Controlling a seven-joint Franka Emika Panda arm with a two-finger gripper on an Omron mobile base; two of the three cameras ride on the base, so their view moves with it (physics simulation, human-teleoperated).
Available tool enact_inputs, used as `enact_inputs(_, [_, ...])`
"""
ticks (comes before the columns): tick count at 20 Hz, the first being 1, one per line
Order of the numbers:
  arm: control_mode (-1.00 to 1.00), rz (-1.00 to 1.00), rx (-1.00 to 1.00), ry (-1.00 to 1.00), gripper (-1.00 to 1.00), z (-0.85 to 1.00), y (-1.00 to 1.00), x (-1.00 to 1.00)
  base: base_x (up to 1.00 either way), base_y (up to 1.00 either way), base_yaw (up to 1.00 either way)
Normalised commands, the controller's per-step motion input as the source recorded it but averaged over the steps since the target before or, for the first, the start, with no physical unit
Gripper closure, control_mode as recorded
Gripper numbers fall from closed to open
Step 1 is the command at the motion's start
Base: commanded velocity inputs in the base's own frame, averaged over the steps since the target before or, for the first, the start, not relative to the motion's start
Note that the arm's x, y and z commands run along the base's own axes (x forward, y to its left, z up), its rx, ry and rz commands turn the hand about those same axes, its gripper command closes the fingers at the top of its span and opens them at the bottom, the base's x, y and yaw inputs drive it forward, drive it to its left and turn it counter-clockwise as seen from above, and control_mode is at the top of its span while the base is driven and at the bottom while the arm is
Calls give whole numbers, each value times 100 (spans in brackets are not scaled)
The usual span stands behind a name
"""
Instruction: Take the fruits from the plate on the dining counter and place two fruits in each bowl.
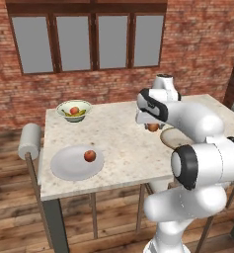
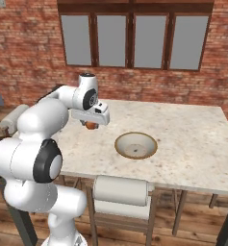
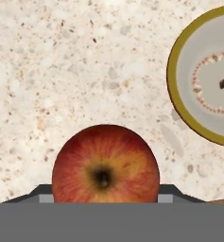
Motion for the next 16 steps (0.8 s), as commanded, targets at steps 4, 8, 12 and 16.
enact_inputs(4, [-100,0,5,5,100,-11,-70,74,0,0,0])
enact_inputs(8, [-100,0,8,7,100,-41,-100,19,0,0,0])
enact_inputs(12, [-100,0,5,6,100,-49,-100,0,0,0,0])
enact_inputs(16, [-100,-1,3,7,100,-53,-80,0,0,0,0])
